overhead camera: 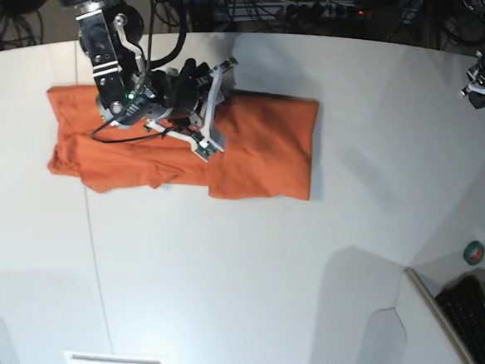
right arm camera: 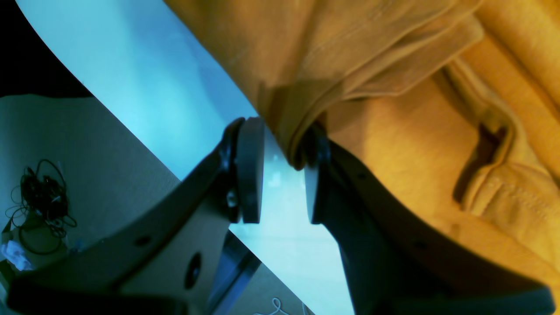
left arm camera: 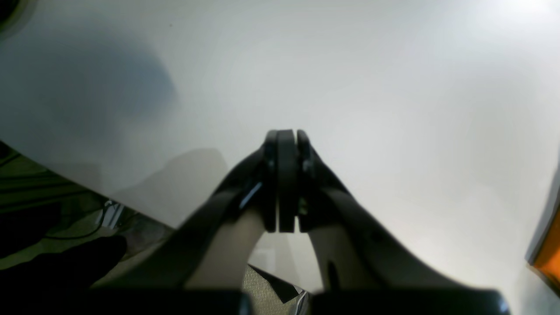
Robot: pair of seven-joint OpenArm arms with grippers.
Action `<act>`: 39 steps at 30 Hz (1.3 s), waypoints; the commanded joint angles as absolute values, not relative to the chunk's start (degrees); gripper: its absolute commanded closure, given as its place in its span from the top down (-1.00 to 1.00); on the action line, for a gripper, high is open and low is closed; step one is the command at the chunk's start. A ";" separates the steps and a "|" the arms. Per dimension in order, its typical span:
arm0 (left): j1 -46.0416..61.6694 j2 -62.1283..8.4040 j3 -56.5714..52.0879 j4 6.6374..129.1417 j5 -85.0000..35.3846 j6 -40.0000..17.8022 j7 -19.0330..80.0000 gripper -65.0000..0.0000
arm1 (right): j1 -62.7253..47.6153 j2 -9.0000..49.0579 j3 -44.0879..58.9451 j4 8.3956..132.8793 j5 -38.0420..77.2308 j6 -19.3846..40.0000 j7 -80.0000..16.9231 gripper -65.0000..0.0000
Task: Layout the t-shirt on the table in an organized manner, then fold the t-shirt properly
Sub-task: 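Press the folded end flat with the right gripper, then grasp the folded end with the right gripper and pull it back open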
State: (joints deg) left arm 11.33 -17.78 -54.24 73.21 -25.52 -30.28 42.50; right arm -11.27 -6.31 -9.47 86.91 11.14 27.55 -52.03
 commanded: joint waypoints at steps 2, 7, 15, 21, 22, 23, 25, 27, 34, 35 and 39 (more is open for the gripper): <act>11.21 -19.12 -54.73 73.98 -26.24 -30.64 41.36 -1.00 | -11.56 -6.46 -9.36 88.84 11.65 26.51 -51.30 -0.53; 11.21 -19.12 -54.81 73.98 -26.24 -30.64 41.36 -1.00 | -13.85 -5.14 -9.54 93.49 11.65 18.77 -50.95 -0.53; 11.12 -19.12 -54.73 73.98 -26.24 -30.64 41.36 -1.00 | -11.03 -3.82 -9.71 97.80 11.65 16.66 -43.82 -0.53; 11.12 -19.12 -54.81 73.98 -26.24 -30.64 41.36 -1.00 | 2.51 -3.91 -9.80 81.45 11.65 16.66 -40.48 -0.50; 11.21 -19.12 -54.81 73.98 -26.24 -30.64 41.36 -1.00 | 4.62 -4.00 -9.80 78.55 11.65 16.66 -40.48 -0.50; 11.30 -19.12 -54.81 73.98 -26.24 -30.64 41.36 -1.00 | 6.29 -4.18 -9.80 76.00 11.65 16.66 -40.40 -0.50; 11.30 -19.12 -54.81 73.98 -26.24 -30.64 41.36 -1.00 | 8.75 -4.26 -9.80 72.40 11.65 16.66 -39.08 -0.50; 11.30 -19.12 -54.81 73.98 -26.24 -30.64 41.36 -1.00 | 10.51 -4.35 -9.80 69.85 11.65 16.66 -36.88 -0.50; 11.21 -19.12 -54.64 73.98 -26.24 -30.64 41.36 -1.00 | 12.44 -4.35 -9.71 66.15 11.65 16.40 -35.91 -0.48; 11.21 -19.12 -54.64 73.98 -26.24 -30.64 41.36 -1.00 | 12.44 -4.44 -9.71 66.15 11.65 16.40 -35.91 -0.42; 11.21 -19.12 -54.64 73.98 -26.24 -30.64 41.36 -1.00 | 12.44 -5.58 -9.71 66.07 11.65 16.40 -35.91 -0.14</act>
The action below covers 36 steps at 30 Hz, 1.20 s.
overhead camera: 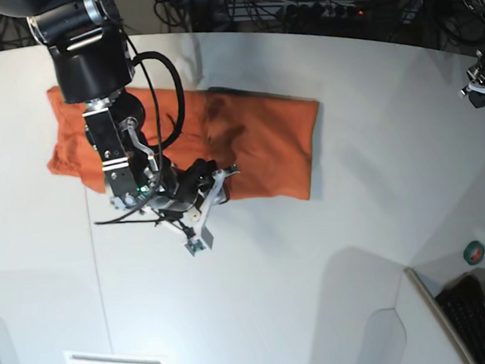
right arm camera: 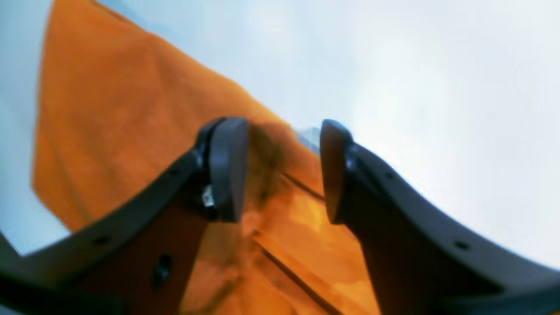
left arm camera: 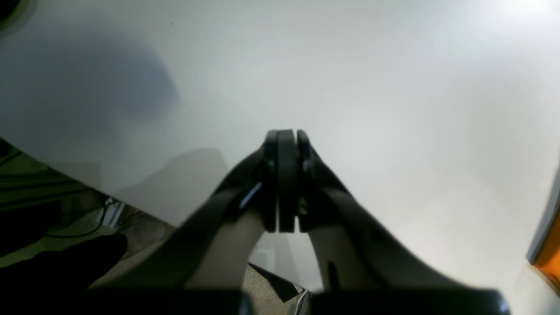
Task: Layout the t-shirt on the table in an organized manner, then fold the t-shirt properly
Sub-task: 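Grasp the folded end with the right gripper and pull it back open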
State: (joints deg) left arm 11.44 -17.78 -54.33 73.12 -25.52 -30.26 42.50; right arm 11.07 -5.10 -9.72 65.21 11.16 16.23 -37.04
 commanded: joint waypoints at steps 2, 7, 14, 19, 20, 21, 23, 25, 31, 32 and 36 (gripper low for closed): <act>11.21 -19.12 -54.64 73.98 -26.24 -30.64 41.36 -1.00 | 12.44 -5.93 -9.71 66.07 11.65 16.40 -35.91 -0.15; 11.21 -19.12 -54.81 73.98 -26.24 -30.64 41.36 -1.00 | 12.44 -6.11 -9.71 66.07 11.74 16.40 -35.91 -0.15; 11.21 -19.12 -54.81 73.98 -26.24 -30.64 41.36 -1.00 | 13.58 -5.93 -9.45 63.08 11.74 16.40 -35.74 -0.15; 11.21 -19.12 -54.81 73.98 -26.24 -30.64 41.36 -1.00 | 13.76 -5.93 -9.36 61.76 11.74 16.40 -35.65 -0.17; 11.21 -19.12 -54.81 73.98 -26.24 -30.64 41.36 -1.00 | 13.76 -5.93 -9.36 61.76 11.74 16.40 -35.65 -0.25; 11.21 -19.12 -54.81 73.98 -26.24 -30.64 41.36 -1.00 | 13.76 -5.93 -9.36 61.76 11.74 16.40 -35.65 -0.36; 11.21 -19.12 -54.81 73.98 -26.24 -30.64 41.36 -1.00 | 13.76 -5.93 -9.36 61.76 11.74 16.40 -35.65 -0.71; 11.21 -19.12 -54.81 73.98 -26.24 -30.64 41.36 -1.00 | 13.76 -5.93 -9.36 62.02 11.74 16.40 -35.65 -1.00; 11.21 -19.12 -54.81 73.98 -26.24 -30.64 41.36 -1.00 | 10.59 -5.93 -9.36 67.74 11.82 16.40 -36.18 -1.00; 11.21 -19.12 -54.90 73.98 -26.24 -30.64 41.36 -1.00 | 9.80 -5.93 -9.36 69.58 11.82 16.31 -36.35 -1.00; 11.21 -19.12 -54.90 73.98 -26.24 -30.64 41.36 -1.00 | 8.84 -5.85 -9.36 71.69 11.82 16.31 -38.81 -1.00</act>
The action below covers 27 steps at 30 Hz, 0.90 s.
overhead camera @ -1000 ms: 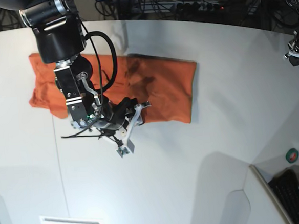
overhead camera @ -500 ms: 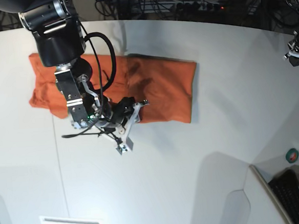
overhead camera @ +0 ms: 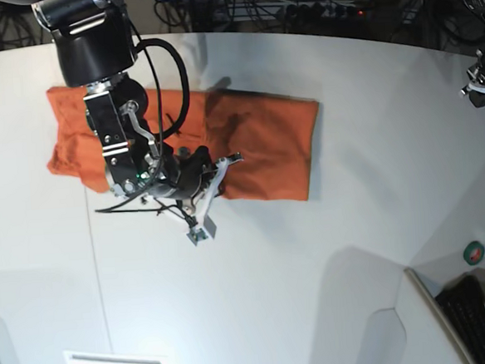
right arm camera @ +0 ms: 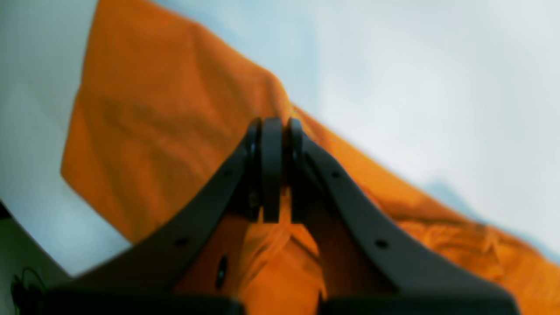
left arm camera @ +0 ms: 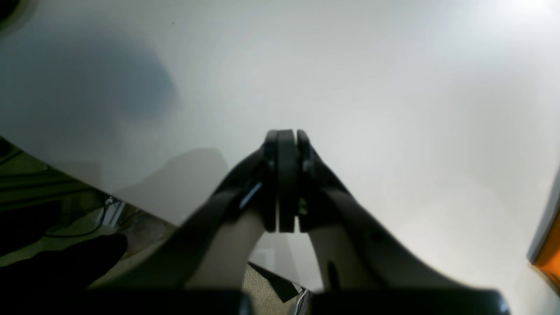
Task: Layout the t-shirt on the table in an organized manner, then fold the t-shirt properly
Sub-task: 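Grasp the folded end with the right gripper and pull it back open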
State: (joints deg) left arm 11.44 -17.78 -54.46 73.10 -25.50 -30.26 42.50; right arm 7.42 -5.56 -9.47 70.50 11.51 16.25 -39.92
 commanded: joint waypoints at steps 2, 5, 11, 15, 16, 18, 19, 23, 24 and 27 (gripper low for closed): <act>11.21 -19.12 -54.90 73.98 -26.24 -30.64 41.36 -1.00 | 8.84 -5.58 -9.36 71.69 11.74 16.31 -39.16 -1.00; 11.12 -19.12 -54.81 73.98 -26.24 -30.55 41.36 -1.00 | 8.75 -5.49 -9.36 71.60 11.65 16.31 -38.90 -1.00; 11.12 -19.12 -54.81 73.98 -26.24 -30.55 41.36 -1.00 | 8.92 -5.41 -9.36 71.78 11.56 16.22 -39.25 -1.00; 11.12 -19.12 -54.90 73.98 -26.24 -30.55 41.36 -1.00 | 7.78 -4.97 -9.27 71.34 11.56 16.22 -38.90 -1.00; 11.21 -19.12 -54.90 73.98 -26.24 -30.55 41.36 -1.00 | 7.78 -4.79 -9.27 71.25 11.56 16.22 -38.90 -1.00; 11.21 -19.12 -54.90 73.98 -26.24 -30.55 41.36 -1.00 | 7.78 -4.70 -9.27 71.25 11.56 15.16 -38.90 -1.00; 11.21 -19.12 -54.90 73.98 -26.24 -30.55 41.36 -1.00 | 7.78 -4.62 -9.27 71.25 11.56 13.58 -38.90 -1.00; 11.12 -19.12 -54.90 73.98 -26.24 -30.55 41.36 -1.00 | 7.69 -4.18 -9.27 71.25 11.65 9.10 -38.81 -1.00; 11.12 -19.12 -54.90 73.98 -26.24 -30.55 41.36 -1.00 | 7.69 -4.26 -9.27 71.25 11.65 9.10 -38.81 -1.00; 11.12 -19.12 -54.90 73.98 -26.24 -30.55 41.36 -1.00 | 7.69 -4.44 -9.36 71.43 11.65 9.10 -38.81 -1.00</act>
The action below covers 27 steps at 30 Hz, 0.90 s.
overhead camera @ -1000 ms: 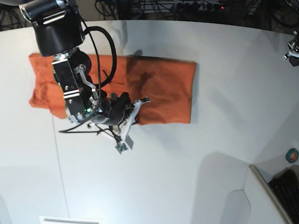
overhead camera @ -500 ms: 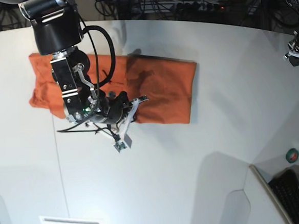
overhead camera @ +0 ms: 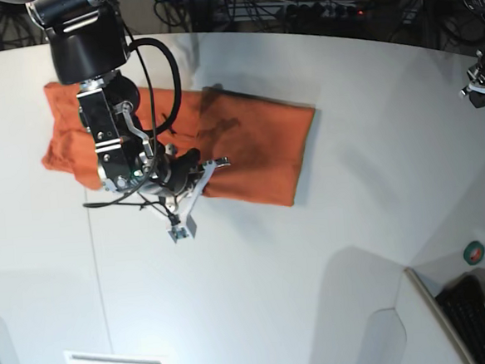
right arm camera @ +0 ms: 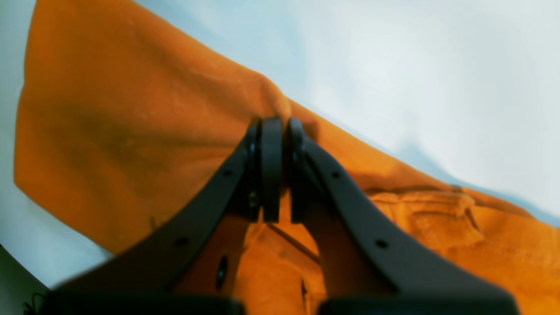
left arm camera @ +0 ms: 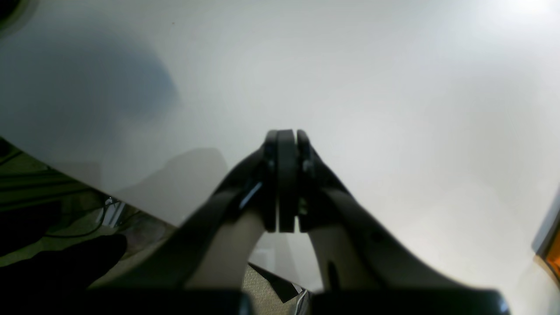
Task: Layout the t-shirt on the table in an organized manner, then fold the t-shirt properly
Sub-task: 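Grasp the folded end with the right gripper and pull it back open, then move both grippers to opposite ends of the orange strip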
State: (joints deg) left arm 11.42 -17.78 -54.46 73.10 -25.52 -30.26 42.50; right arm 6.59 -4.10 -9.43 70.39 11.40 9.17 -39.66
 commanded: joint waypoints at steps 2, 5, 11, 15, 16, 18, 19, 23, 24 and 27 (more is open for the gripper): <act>11.12 -19.12 -54.90 73.98 -26.24 -30.55 41.36 -1.00 | 7.69 -4.53 -9.36 71.43 11.65 9.10 -39.08 -1.00; 11.12 -19.12 -54.90 73.98 -26.24 -30.55 41.36 -1.00 | 7.60 -4.53 -9.36 71.78 11.65 9.10 -39.25 -1.00; 11.12 -19.12 -54.90 73.98 -26.24 -30.55 41.36 -1.00 | 5.58 -3.21 -9.10 77.41 11.65 9.10 -38.81 -0.15; 11.12 -19.12 -54.37 74.07 -26.24 -30.55 41.36 -1.00 | 1.19 -1.89 -3.65 89.45 11.74 9.10 -39.34 -0.15; 11.12 -19.03 -54.29 74.15 -26.24 -30.55 41.36 -1.00 | 0.13 -1.89 -1.45 91.38 11.74 9.10 -39.34 -0.14; 11.21 -18.86 -51.82 74.42 -26.24 -30.55 41.36 -1.00 | -1.71 -2.07 5.76 94.02 11.82 9.27 -40.84 -0.13; 11.21 -18.86 -49.80 74.51 -26.24 -30.55 41.36 -1.00 | -2.24 -2.15 9.45 94.37 11.91 9.36 -41.63 -0.13; 11.12 -18.77 -44.26 74.51 -26.24 -30.55 41.36 -1.00 | -2.68 -1.71 25.71 92.09 21.05 18.68 -42.77 -0.12; 11.03 -18.77 -43.38 74.51 -26.24 -30.55 41.36 -1.00 | -2.51 -1.45 30.55 90.77 24.13 22.11 -43.65 -0.12; 9.80 -17.98 -40.40 74.51 -26.24 -30.46 41.36 -1.00 | -0.75 0.92 41.54 84.53 29.23 26.33 -49.36 -0.12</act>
State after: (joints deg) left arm 10.57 -17.32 -40.40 73.47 -24.82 -29.87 42.70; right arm -1.37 0.49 41.82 83.53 28.36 26.00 -50.37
